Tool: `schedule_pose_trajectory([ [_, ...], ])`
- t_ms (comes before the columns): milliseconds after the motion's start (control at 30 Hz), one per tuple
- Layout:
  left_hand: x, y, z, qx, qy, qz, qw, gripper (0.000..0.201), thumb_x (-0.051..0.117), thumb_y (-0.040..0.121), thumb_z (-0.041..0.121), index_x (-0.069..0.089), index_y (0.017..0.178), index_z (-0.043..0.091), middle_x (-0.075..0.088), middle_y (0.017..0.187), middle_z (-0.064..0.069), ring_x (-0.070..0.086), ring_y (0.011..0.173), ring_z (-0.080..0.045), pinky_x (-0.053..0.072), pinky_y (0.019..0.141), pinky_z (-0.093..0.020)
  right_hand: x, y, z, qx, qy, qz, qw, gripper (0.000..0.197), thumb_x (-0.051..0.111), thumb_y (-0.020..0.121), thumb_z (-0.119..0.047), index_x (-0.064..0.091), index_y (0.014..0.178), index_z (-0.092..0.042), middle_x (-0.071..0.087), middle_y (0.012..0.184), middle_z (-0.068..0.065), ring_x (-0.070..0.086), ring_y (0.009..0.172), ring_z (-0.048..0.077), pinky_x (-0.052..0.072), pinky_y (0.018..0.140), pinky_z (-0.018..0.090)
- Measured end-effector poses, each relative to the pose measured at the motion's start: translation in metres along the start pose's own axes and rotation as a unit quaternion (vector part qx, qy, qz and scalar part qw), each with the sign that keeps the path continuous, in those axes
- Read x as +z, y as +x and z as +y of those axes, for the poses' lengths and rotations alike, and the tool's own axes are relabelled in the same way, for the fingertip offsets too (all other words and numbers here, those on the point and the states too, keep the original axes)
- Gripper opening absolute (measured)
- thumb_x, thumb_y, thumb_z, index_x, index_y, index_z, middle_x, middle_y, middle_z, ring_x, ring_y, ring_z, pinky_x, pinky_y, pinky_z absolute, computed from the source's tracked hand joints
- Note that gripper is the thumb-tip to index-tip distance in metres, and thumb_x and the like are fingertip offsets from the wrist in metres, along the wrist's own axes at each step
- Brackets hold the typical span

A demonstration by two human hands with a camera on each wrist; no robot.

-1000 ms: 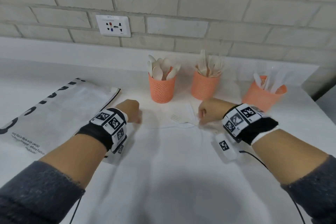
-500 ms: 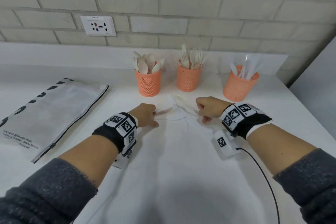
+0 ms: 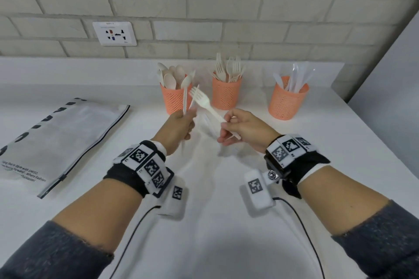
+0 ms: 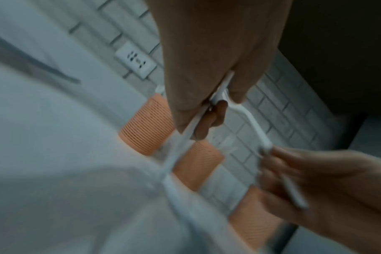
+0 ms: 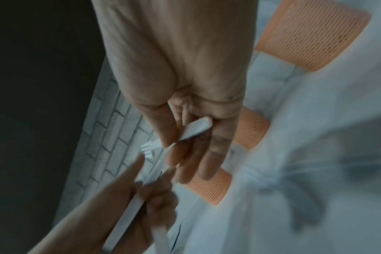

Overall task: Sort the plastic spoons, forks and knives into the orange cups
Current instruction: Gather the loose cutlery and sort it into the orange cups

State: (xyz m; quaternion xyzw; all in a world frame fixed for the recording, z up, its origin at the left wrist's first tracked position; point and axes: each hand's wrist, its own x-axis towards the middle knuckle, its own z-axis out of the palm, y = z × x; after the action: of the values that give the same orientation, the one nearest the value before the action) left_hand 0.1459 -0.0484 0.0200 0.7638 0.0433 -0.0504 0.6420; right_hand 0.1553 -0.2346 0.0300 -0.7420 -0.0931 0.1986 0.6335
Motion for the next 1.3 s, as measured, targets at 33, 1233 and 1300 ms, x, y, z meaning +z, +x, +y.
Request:
schedule_pose_trajectory([
  [33,0.007,-0.003,0.004,0.014,-0.029,-0.002,0.999,0.025,0.048,0.095,0.037,0.051,0.088,0.014,0.038,0.06,0.005,0.034,0.056,-0.01,0.034,0.056,-0.022,0.009,0.0,-0.003,-0.012,-0.001,-0.012,1.0,0.018,0.049,0.094,-0.004,0.044,0.08,-0.014,0.061,0.071,0.009,0.064,0.07,0.024,0.054,0.07,0.034],
  [1233,-0.023,-0.019,0.013,-0.035,-0.163,0.013,0.986,0.03,0.044,0.097,0.038,0.045,0.075,0.017,0.046,0.065,0.002,0.04,0.058,-0.012,0.035,0.062,-0.026,-0.018,0.095,0.024,-0.048,-0.682,-0.167,0.711,0.022,0.058,0.086,-0.013,0.062,0.108,-0.007,0.056,0.116,0.009,0.052,0.108,0.027,0.038,0.086,0.029],
  [1300,-0.022,-0.019,0.014,-0.027,-0.184,-0.01,0.982,0.026,0.043,0.098,0.031,0.044,0.077,0.017,0.046,0.061,0.003,0.041,0.054,-0.011,0.037,0.058,-0.023,-0.018,0.087,0.032,-0.025,-0.694,-0.155,0.702,0.019,0.05,0.088,-0.016,0.058,0.104,-0.01,0.051,0.114,0.008,0.047,0.107,0.027,0.041,0.091,0.037],
])
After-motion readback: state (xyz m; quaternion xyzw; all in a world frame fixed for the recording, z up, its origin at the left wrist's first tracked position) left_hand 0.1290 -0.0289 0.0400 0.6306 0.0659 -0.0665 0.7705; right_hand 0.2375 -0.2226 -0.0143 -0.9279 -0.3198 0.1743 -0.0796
